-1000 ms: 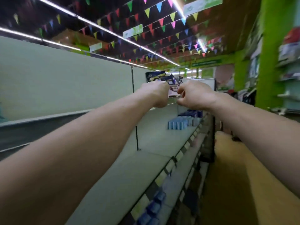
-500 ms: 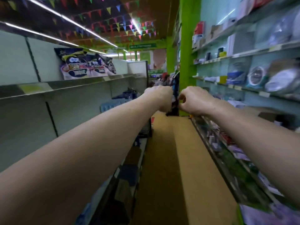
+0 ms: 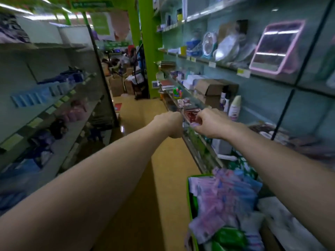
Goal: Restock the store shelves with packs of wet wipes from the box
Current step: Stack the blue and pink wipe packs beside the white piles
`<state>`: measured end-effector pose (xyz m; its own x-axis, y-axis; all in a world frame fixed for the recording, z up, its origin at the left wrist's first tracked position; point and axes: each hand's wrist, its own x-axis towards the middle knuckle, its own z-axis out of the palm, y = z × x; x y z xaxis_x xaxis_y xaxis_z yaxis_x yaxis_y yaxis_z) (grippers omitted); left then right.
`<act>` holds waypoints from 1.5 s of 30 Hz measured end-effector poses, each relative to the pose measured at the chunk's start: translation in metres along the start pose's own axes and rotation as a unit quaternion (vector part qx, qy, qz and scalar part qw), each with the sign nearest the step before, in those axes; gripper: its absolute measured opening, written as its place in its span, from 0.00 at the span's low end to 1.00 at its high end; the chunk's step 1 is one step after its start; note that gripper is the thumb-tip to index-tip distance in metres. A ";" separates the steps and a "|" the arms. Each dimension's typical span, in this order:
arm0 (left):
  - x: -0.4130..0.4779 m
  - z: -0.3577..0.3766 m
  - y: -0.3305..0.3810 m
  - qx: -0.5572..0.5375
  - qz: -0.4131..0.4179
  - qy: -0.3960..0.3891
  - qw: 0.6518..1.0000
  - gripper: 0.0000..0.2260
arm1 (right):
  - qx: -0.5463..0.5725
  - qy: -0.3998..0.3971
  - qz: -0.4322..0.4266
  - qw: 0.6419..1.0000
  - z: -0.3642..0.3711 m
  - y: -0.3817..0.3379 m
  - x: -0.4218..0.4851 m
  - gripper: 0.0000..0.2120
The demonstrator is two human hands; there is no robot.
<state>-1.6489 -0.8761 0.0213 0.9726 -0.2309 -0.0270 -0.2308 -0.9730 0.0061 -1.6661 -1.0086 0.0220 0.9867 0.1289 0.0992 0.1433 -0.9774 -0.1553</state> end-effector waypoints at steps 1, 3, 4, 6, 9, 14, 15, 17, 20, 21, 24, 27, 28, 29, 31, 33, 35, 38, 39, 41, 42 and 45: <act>0.007 0.010 0.014 -0.002 0.005 -0.014 1.000 0.20 | 0.005 -0.006 0.010 1.000 0.009 0.016 0.000 0.09; 0.021 0.028 0.040 -0.004 0.020 -0.040 0.999 0.19 | 0.017 -0.016 0.031 0.999 0.027 0.046 -0.003 0.08; 0.027 0.037 0.052 -0.004 0.028 -0.052 0.998 0.19 | 0.020 -0.026 0.041 0.999 0.035 0.058 -0.005 0.10; 0.036 0.054 0.074 -0.005 0.051 -0.071 0.996 0.19 | 0.029 -0.043 0.059 0.997 0.050 0.080 -0.009 0.05; 0.045 0.085 0.104 -0.016 0.088 -0.104 0.991 0.20 | 0.047 -0.066 0.097 0.992 0.073 0.109 -0.021 0.04; 0.049 0.154 0.136 -0.025 0.132 -0.179 0.975 0.22 | 0.073 -0.130 0.138 0.979 0.126 0.150 -0.042 0.08; 0.049 0.169 0.138 -0.025 0.141 -0.193 0.971 0.22 | 0.078 -0.135 0.149 0.977 0.137 0.156 -0.047 0.11; 0.051 0.199 0.138 -0.021 0.151 -0.219 0.964 0.22 | 0.090 -0.149 0.175 0.969 0.158 0.165 -0.058 0.15; 0.055 0.239 0.133 -0.020 0.155 -0.268 0.951 0.23 | 0.110 -0.184 0.210 0.954 0.189 0.179 -0.072 0.14; 0.057 0.251 0.132 -0.025 0.154 -0.284 0.946 0.23 | 0.114 -0.194 0.220 0.949 0.199 0.183 -0.077 0.14; 0.062 0.284 0.128 -0.033 0.150 -0.324 0.934 0.24 | 0.122 -0.217 0.243 0.938 0.230 0.193 -0.090 0.12; 0.065 0.317 0.126 -0.031 0.150 -0.336 0.929 0.23 | 0.121 -0.245 0.256 0.927 0.263 0.199 -0.098 0.11; 0.067 0.326 0.126 -0.032 0.147 -0.330 0.932 0.22 | 0.121 -0.245 0.260 0.926 0.272 0.201 -0.099 0.11; 0.070 0.335 0.126 -0.036 0.142 -0.322 0.935 0.21 | 0.122 -0.240 0.265 0.926 0.280 0.203 -0.098 0.11; 0.074 0.348 0.125 -0.041 0.125 -0.318 0.939 0.17 | 0.118 -0.218 0.270 0.930 0.290 0.207 -0.094 0.15; 0.074 0.359 0.123 -0.032 0.108 -0.323 0.939 0.10 | 0.107 -0.194 0.262 0.939 0.297 0.211 -0.086 0.20; 0.072 0.370 0.119 -0.012 0.092 -0.328 0.940 0.07 | 0.084 -0.181 0.242 0.949 0.301 0.214 -0.074 0.25; 0.064 0.384 0.113 0.003 0.056 -0.343 0.938 0.09 | 0.047 -0.177 0.226 0.957 0.307 0.217 -0.059 0.28; 0.062 0.387 0.111 0.005 0.047 -0.343 0.938 0.10 | 0.034 -0.178 0.219 0.959 0.309 0.217 -0.056 0.28; 0.058 0.394 0.108 0.001 0.030 -0.333 0.943 0.11 | 0.011 -0.182 0.209 0.961 0.312 0.219 -0.051 0.28; 0.056 0.397 0.106 -0.004 0.021 -0.329 0.944 0.13 | 0.002 -0.182 0.206 0.962 0.314 0.220 -0.049 0.28; 0.055 0.405 0.103 -0.030 0.010 -0.326 0.945 0.16 | -0.033 -0.173 0.191 0.966 0.319 0.222 -0.045 0.27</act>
<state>-1.6305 -0.9885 -0.3847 0.7402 -0.2189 -0.6357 -0.2272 -0.9713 0.0700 -1.6541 -1.1776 -0.3306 0.9348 -0.2062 -0.2894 -0.2300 -0.9719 -0.0506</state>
